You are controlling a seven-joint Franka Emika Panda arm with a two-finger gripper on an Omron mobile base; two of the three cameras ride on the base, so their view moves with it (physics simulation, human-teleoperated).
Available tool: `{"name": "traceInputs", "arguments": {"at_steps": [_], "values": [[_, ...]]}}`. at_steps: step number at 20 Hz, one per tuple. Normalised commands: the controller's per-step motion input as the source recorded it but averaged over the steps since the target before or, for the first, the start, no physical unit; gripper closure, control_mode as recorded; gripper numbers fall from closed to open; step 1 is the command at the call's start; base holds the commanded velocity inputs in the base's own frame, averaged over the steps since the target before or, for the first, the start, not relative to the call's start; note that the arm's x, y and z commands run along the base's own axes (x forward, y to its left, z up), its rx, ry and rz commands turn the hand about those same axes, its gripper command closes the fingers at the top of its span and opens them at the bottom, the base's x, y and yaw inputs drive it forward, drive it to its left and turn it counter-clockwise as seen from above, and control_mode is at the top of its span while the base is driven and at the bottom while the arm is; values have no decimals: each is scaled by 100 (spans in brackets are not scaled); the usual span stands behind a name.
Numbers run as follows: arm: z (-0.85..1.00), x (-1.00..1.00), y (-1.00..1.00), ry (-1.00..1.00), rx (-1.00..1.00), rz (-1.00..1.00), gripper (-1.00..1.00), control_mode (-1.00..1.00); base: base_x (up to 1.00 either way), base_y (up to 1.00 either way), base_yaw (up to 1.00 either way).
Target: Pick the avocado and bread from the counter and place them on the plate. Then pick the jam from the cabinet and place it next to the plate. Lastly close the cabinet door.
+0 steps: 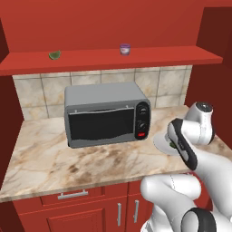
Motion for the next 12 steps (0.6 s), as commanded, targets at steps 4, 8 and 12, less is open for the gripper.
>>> {"name": "traceInputs", "arguments": {"at_steps": [4,8,12], "values": [[-14,15,0,3,0,0,100,-100,0,0,0],[-11,12,0,2,0,0,100,-100,0,0,0],[-9,15,0,0,0,0,100,-100,0,0,0]]}}
